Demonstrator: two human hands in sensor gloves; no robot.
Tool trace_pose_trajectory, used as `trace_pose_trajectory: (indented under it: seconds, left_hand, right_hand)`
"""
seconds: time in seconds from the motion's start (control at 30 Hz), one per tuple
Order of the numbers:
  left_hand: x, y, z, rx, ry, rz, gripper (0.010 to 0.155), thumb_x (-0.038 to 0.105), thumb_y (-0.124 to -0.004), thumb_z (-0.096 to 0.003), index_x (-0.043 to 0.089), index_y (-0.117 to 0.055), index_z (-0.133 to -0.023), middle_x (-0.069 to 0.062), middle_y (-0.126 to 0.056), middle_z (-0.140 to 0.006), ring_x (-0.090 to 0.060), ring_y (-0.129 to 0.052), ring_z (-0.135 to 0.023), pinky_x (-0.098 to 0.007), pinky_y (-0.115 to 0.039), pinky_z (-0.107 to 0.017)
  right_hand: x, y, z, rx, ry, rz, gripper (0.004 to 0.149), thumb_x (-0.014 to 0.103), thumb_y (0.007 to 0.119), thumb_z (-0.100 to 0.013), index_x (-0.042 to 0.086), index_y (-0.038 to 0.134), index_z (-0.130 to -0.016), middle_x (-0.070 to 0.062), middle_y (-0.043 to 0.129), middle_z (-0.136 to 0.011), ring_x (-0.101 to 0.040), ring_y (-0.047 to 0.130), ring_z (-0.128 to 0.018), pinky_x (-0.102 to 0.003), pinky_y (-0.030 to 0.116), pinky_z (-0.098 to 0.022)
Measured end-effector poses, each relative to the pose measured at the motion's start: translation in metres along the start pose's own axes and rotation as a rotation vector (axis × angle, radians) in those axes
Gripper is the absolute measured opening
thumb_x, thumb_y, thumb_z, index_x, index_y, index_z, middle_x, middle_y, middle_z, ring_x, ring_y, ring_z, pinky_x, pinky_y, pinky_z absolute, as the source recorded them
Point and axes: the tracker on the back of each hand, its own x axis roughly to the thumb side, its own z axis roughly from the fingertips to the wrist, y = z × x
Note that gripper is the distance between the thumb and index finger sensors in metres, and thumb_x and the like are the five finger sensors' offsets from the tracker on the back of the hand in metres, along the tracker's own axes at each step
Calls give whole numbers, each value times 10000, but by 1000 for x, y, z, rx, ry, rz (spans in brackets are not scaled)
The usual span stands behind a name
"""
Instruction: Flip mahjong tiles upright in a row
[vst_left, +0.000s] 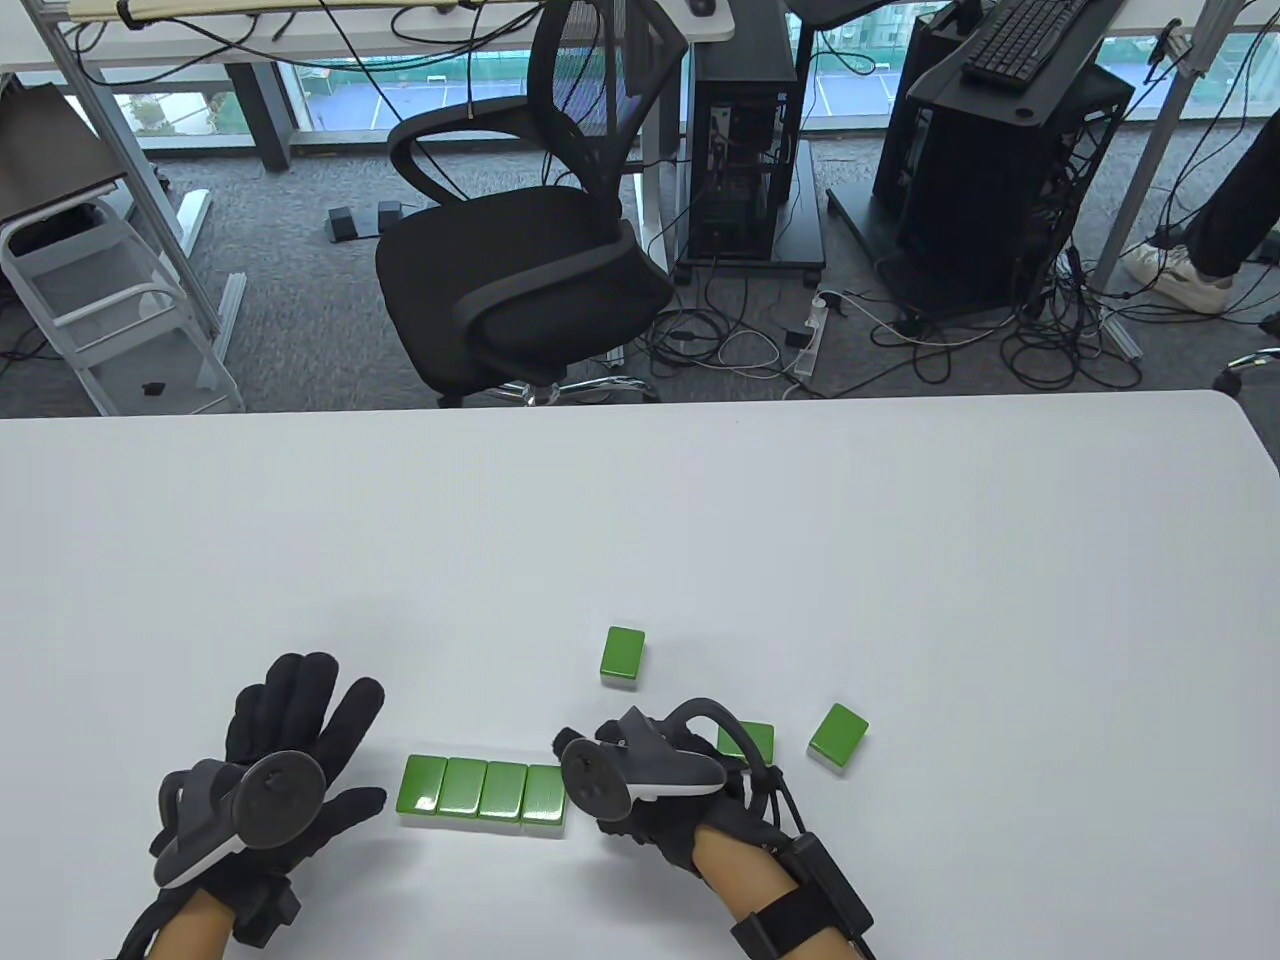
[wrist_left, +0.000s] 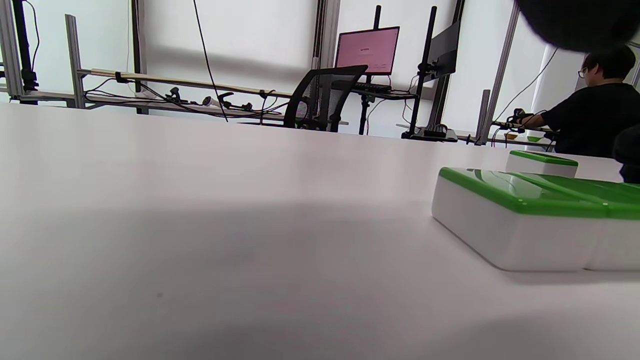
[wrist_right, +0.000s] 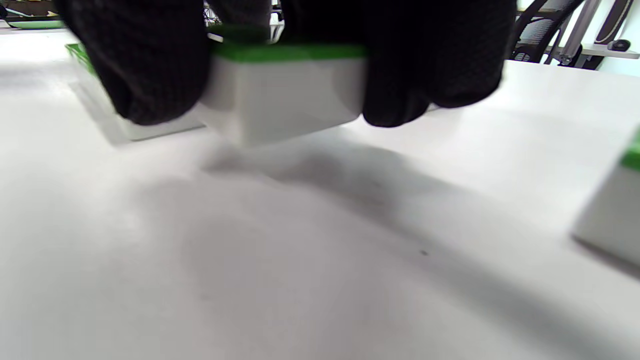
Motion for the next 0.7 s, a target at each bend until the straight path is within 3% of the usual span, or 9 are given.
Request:
trace_pose_trajectory:
  seconds: [0.27,0.7]
  left_hand:
    - [2,-1,-1,-17,-11,1,920,679,-716,-303,530,-139,-1003,128,77,-1120,-239,8,-1136,-573,-158,-857]
    - [3,0,-1,-7,-19,0,917,679,-716,-304,530,-142,-1003,129,78,-1120,-237,8,-1136,-572,-158,-857]
  right_hand:
    - [26,4,-7,-7,-35,72,834,475,805,-397,281,336,-1058,-165,669,-1007,-428,820,-706,-487,773,-519]
    - [32,13,-19,-15,-14,120,833,474,799,-402,287,318,-1056,-161,659,-1015,-435,815,-710,-493,771,-520]
